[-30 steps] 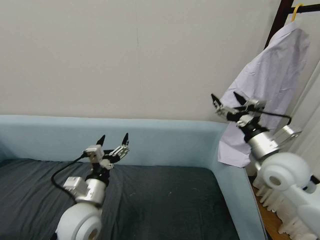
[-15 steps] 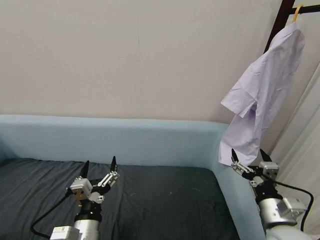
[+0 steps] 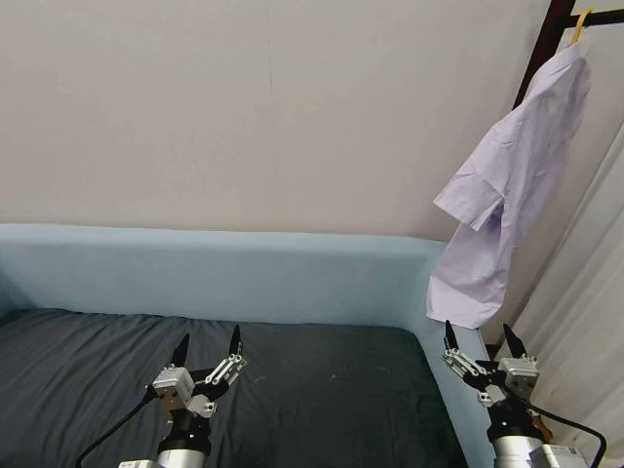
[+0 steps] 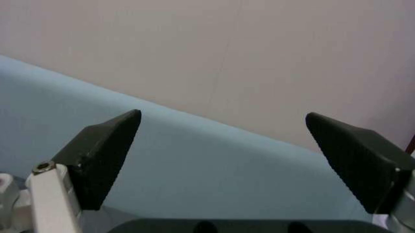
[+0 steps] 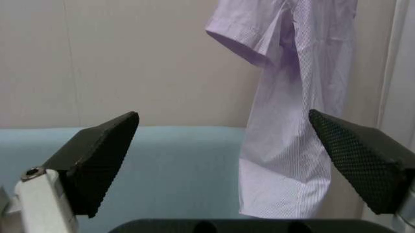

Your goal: Pick up the clothes from the sofa and hang them on the clothes hanger.

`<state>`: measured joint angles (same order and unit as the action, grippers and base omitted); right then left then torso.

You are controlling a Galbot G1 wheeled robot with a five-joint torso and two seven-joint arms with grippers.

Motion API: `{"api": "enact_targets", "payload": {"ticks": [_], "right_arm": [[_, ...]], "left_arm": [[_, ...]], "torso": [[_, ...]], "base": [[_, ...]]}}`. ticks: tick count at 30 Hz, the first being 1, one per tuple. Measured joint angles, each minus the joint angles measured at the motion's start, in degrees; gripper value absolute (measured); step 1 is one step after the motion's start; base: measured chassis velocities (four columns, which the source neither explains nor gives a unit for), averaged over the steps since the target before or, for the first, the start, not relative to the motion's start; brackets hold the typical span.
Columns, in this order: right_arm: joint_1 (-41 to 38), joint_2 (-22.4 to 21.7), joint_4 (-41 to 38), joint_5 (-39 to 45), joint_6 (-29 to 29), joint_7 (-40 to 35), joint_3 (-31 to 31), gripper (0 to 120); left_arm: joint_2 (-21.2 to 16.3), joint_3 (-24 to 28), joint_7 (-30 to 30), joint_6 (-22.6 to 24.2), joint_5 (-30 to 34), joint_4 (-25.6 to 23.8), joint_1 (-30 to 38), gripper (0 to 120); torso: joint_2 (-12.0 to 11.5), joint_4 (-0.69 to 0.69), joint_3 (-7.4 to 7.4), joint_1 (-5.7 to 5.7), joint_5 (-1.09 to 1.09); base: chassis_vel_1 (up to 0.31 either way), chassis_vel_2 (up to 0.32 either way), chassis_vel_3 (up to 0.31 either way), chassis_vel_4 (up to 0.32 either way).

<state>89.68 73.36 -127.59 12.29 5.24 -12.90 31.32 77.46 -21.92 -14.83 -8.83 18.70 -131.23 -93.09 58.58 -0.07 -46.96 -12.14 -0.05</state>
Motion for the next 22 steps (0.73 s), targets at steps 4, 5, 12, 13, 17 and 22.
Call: {"api": "enact_targets", "payload": {"ticks": [4,5,12,13,17,22], "right_arm": [[-0.1,-0.1,0.0,0.1,0.0,0.0,-0.1,100],[-0.2,-0.1,0.0,0.2,0.0,0.0,-0.1,100],[-0.3,-0.2,0.1,0.4,-0.1,0.0,-0.1,100],[-0.3,-0.2,0.1,0.4,-0.1,0.0,-0.1,100],[-0.4,-0.3,0.1,0.4,-0.1,0.0,-0.2,100],[-0.4,-0.3,0.1,0.5,-0.1,0.0,-0.2,100]], "left_arm": [[0.0,0.0,0.0,0.0,0.0,0.0,0.0,100],[0.0,0.0,0.0,0.0,0.0,0.0,0.1,100],[-0.1,0.0,0.0,0.1,0.1,0.1,0.1,100],[-0.1,0.0,0.0,0.1,0.1,0.1,0.1,100],[-0.1,0.0,0.0,0.1,0.1,0.1,0.2,100],[-0.1,0.0,0.0,0.1,0.1,0.1,0.2,100]], "torso": [[0.0,0.00,0.00,0.00,0.00],[0.0,0.00,0.00,0.00,0.00],[0.0,-0.01,0.00,0.00,0.00],[0.0,-0.01,0.00,0.00,0.00],[0.0,-0.01,0.00,0.00,0.00],[0.0,-0.01,0.00,0.00,0.00]], "base": [[0.000,0.000,0.000,0.000],[0.000,0.000,0.000,0.000],[0.000,0.000,0.000,0.000],[0.000,0.000,0.000,0.000],[0.000,0.000,0.000,0.000],[0.000,0.000,0.000,0.000]]}}
